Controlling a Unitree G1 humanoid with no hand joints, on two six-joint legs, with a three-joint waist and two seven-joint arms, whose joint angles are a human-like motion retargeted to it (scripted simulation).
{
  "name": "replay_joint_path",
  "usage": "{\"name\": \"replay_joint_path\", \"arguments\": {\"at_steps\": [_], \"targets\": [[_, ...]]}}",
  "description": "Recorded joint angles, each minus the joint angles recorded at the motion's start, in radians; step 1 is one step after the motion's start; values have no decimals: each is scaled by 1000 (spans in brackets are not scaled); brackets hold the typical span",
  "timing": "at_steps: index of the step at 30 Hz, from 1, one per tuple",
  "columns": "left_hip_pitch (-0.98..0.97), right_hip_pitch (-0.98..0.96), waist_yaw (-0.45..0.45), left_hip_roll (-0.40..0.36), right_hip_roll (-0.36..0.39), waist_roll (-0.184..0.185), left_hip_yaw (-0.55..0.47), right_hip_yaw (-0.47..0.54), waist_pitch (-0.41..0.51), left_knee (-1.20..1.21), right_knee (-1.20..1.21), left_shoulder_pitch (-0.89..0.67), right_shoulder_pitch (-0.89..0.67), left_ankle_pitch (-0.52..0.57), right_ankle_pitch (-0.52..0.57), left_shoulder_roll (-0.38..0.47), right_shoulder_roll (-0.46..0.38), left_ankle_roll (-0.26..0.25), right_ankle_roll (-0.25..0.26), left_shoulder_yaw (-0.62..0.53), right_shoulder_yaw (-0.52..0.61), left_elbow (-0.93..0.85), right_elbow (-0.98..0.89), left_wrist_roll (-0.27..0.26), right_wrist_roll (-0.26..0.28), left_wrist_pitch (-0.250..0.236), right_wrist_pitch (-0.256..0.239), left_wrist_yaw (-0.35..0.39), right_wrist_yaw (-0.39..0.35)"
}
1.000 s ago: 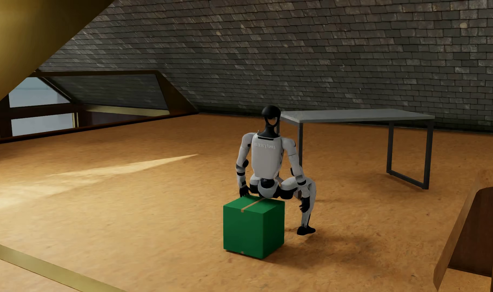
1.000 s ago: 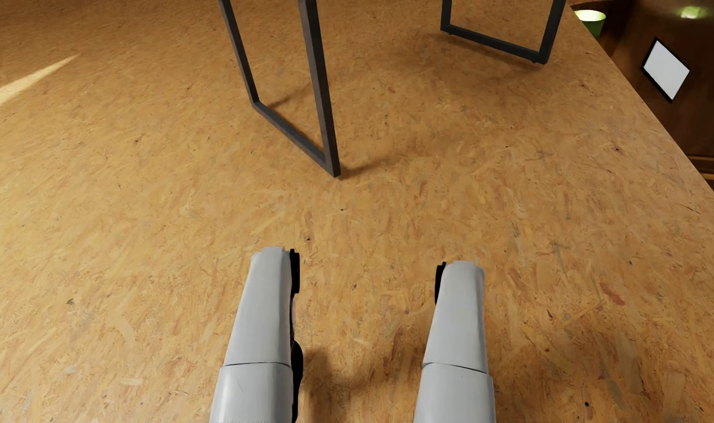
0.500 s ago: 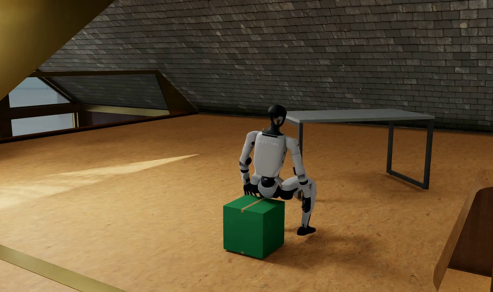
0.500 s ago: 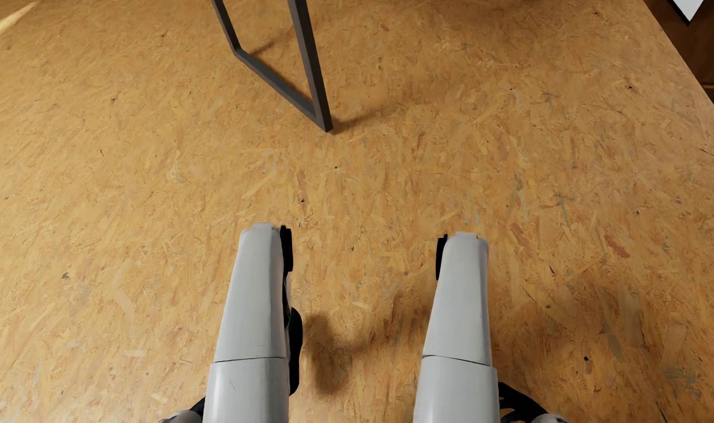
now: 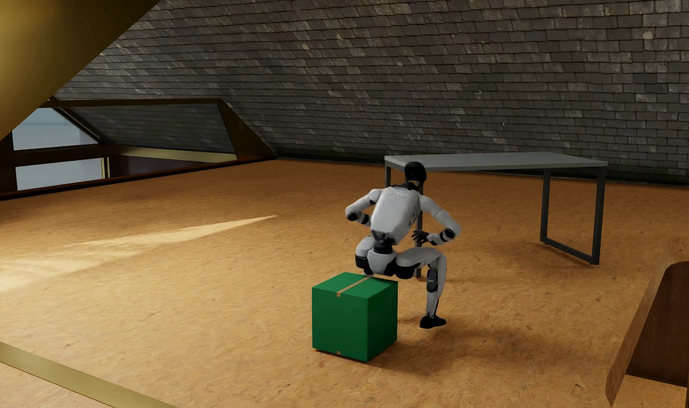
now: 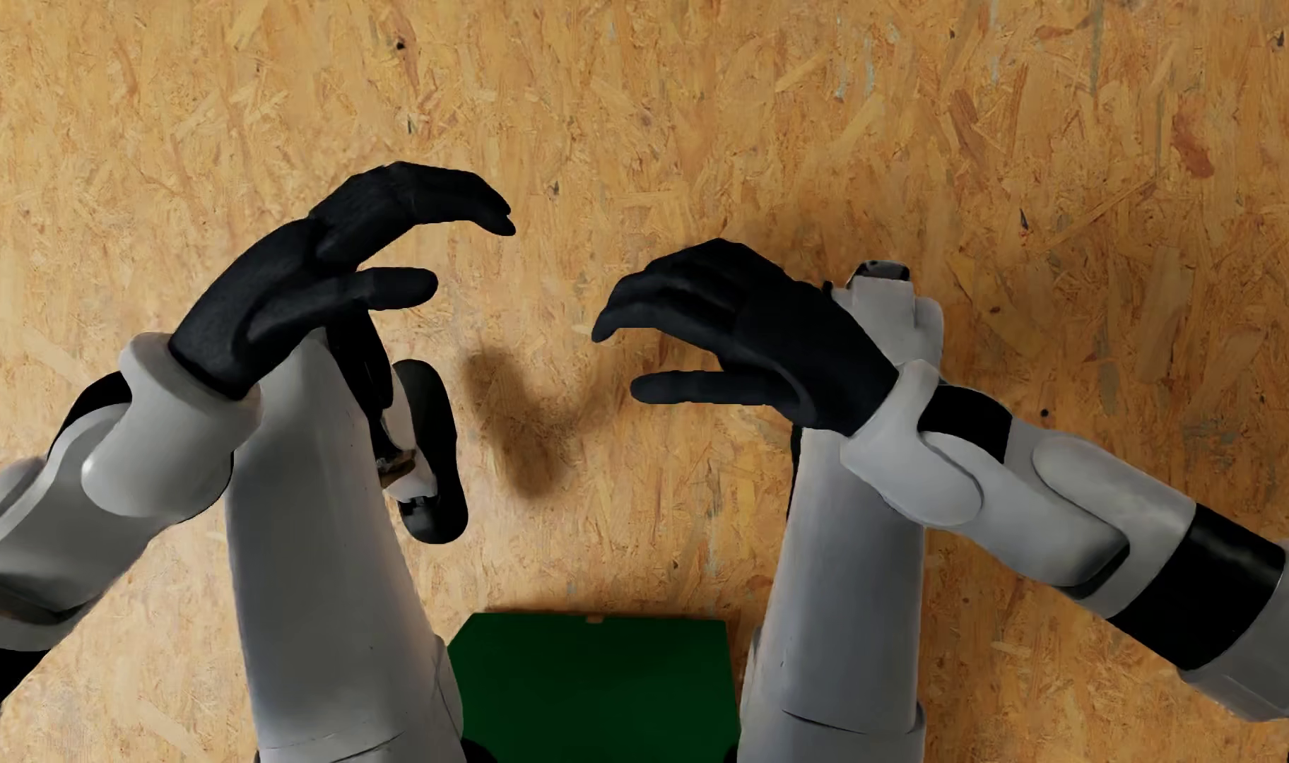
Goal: Stand up from the dark green box
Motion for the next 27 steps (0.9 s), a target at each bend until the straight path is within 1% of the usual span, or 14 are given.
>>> {"name": "replay_joint_path", "arguments": {"at_steps": [1, 3, 5, 6, 8, 11, 14, 16, 18, 19, 20, 22, 24, 27], "targets": [[-24, -23, 0, -4, -3, 1, 0, -1, 17, -2, -3, -131, -225, -8, -8, 68, -28, 1, 6, -132, 214, -6, -3, -30, 11, -25, -23, 25, 40], [-53, -50, 1, -9, -2, 3, 5, -4, 63, -18, -19, -433, -603, -24, -23, 148, -39, 9, 9, -375, 567, 8, -13, -82, 52, -47, -51, 66, -46], [-56, -52, 1, -16, 5, 6, 11, -8, 96, -52, -51, -690, -777, -41, -34, 156, -11, 9, 3, -608, 727, 23, -14, -104, 70, -78, -66, 138, -127], [-54, -48, 1, -27, 12, 6, 17, -12, 101, -81, -79, -748, -788, -42, -34, 151, 3, 18, -4, -667, 738, 23, -5, -102, 63, -79, -66, 137, -138], [-19, -11, 3, -52, 21, 4, 27, -27, 101, -172, -170, -749, -732, -36, -23, 91, 45, 40, -20, -671, 673, 71, 54, -80, 41, -68, -64, 134, -132], [120, 119, 4, -79, 23, 7, 62, -64, 62, -397, -390, -635, -546, 0, 19, -50, 162, 80, -44, -595, 508, 262, 254, 9, -26, -43, -66, 59, -39], [345, 328, 9, -108, 16, 7, 105, -111, 0, -690, -666, -535, -356, 64, 82, -270, 372, 121, -72, -524, 334, 591, 598, 150, -131, -19, -89, -89, 103], [521, 494, 9, -123, 7, 8, 132, -149, -60, -895, -855, -479, -255, 112, 126, -440, 546, 138, -84, -480, 229, 872, 878, 247, -193, -10, -103, -203, 240], [706, 666, 15, -128, -4, 9, 167, -199, -128, -1096, -1035, -426, -164, 168, 173, -605, 682, 145, -86, -459, 169, 1154, 1099, 350, -257, 8, -106, -262, 356], [798, 755, 14, -132, -4, 15, 182, -218, -172, -1197, -1129, -392, -116, 199, 198, -671, 728, 145, -90, -447, 138, 1255, 1161, 385, -269, 35, -86, -316, 442], [897, 850, 11, -143, -8, 22, 195, -240, -218, -1303, -1221, -347, -56, 230, 218, -720, 761, 148, -96, -435, 89, 1314, 1217, 400, -227, 72, -30, -355, 485], [1105, 1039, 3, -168, 10, 31, 214, -279, -317, -1516, -1399, -225, 83, 284, 255, -755, 789, 172, -124, -378, -14, 1356, 1260, 362, -120, 132, 70, -394, 500], [1289, 1209, 2, -182, 41, 38, 228, -314, -426, -1695, -1560, -82, 218, 324, 283, -743, 758, 193, -152, -297, -100, 1362, 1213, 273, -46, 169, 76, -381, 518], [1498, 1398, -1, -189, 66, 40, 256, -350, -588, -1897, -1732, 110, 394, 356, 299, -700, 686, 201, -170, -171, -218, 1353, 1106, 168, -9, 185, 62, -330, 524]]}}
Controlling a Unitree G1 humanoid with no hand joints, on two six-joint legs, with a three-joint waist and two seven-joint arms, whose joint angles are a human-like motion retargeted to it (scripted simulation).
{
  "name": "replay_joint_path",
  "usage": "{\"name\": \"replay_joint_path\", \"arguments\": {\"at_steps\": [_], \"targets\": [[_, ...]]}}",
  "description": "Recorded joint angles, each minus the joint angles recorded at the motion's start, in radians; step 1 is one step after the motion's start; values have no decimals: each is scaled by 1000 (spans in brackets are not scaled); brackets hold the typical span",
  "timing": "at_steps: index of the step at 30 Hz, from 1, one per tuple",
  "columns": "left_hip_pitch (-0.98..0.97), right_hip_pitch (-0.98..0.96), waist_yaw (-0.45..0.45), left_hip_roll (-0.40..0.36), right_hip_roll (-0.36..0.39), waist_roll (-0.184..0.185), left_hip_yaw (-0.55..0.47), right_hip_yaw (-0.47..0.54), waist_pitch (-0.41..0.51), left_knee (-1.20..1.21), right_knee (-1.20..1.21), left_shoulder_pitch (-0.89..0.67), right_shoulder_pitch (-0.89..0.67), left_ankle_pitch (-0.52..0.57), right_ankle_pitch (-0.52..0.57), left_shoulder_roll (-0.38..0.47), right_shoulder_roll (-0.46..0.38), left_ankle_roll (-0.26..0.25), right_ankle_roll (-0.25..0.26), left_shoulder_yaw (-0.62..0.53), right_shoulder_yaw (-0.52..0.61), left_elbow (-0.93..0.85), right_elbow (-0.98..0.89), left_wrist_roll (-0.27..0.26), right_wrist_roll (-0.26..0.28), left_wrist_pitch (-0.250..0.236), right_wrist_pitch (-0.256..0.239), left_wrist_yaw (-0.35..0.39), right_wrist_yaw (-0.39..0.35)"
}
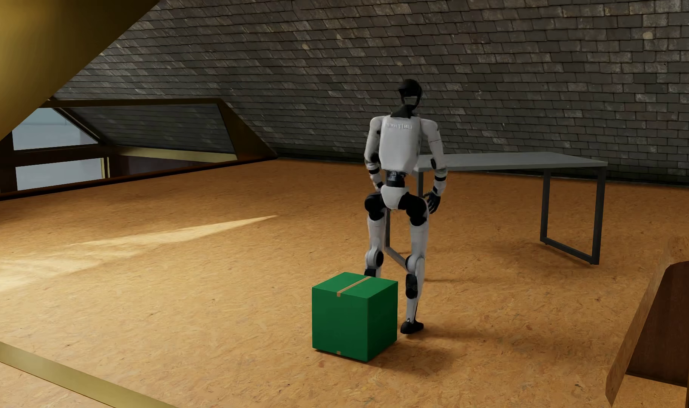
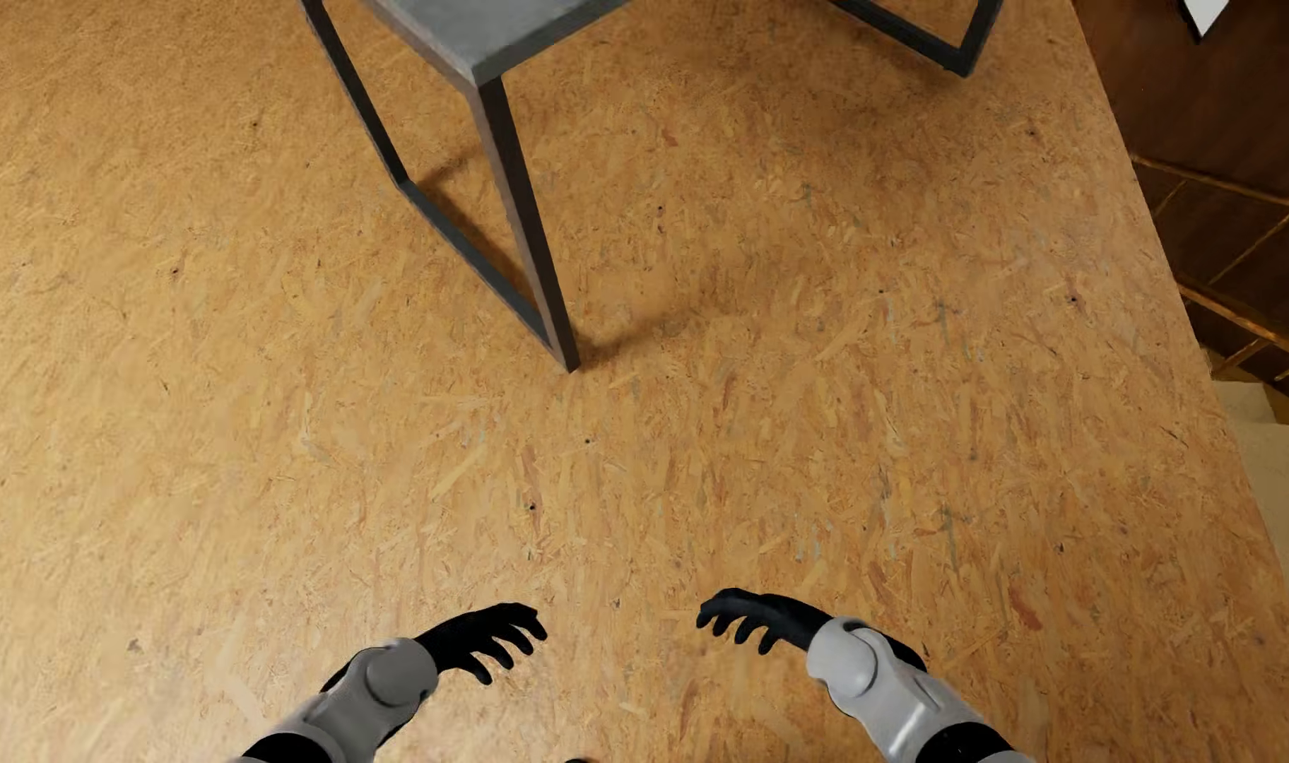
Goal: Stand up from the dark green box
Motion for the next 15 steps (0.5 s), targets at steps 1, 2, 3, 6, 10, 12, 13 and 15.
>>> {"name": "replay_joint_path", "arguments": {"at_steps": [1, 2, 3, 6, 10, 12, 13, 15], "targets": [[41, 51, -2, 0, 1, 2, 11, -14, -41, -16, -38, 50, 51, -12, -1, 8, -18, -3, 2, 39, -46, 4, -13, -10, 7, -8, -8, 22, -11], [75, 93, -6, 1, 2, 4, 21, -26, -79, -28, -65, 91, 97, -21, -4, 13, -28, -9, 0, 71, -90, 20, -3, -15, 23, -11, -8, 32, -21], [147, 161, -10, 0, 3, 4, 31, -47, -86, -60, -100, 127, 135, -28, -4, 16, -27, -18, 5, 102, -144, 47, 29, -22, 32, -21, -9, 45, -41], [249, 266, -20, -6, -1, 14, 52, -80, -142, -102, -138, 177, 202, -41, -29, 2, -1, -31, 6, 142, -228, 182, 225, -20, 82, 4, 59, 52, -135], [286, 293, -23, -3, -14, 22, 59, -86, -177, -103, -129, 221, 241, -67, -52, -15, -4, -41, 23, 191, -239, 272, 384, -3, 21, 20, 81, 46, -95], [288, 293, -24, -4, -14, 23, 65, -91, -182, -105, -130, 239, 268, -67, -52, -15, -21, -43, 24, 197, -244, 257, 369, -5, -3, 16, 63, 29, -48], [287, 292, -24, -3, -13, 24, 64, -89, -185, -105, -130, 245, 282, -68, -52, -15, -30, -42, 23, 194, -251, 242, 348, -5, 1, 10, 54, 18, -33], [285, 290, -26, -2, -12, 24, 62, -85, -183, -105, -130, 247, 292, -69, -51, -22, -34, -41, 21, 184, -259, 213, 317, -5, 8, 3, 46, 16, -31]]}}
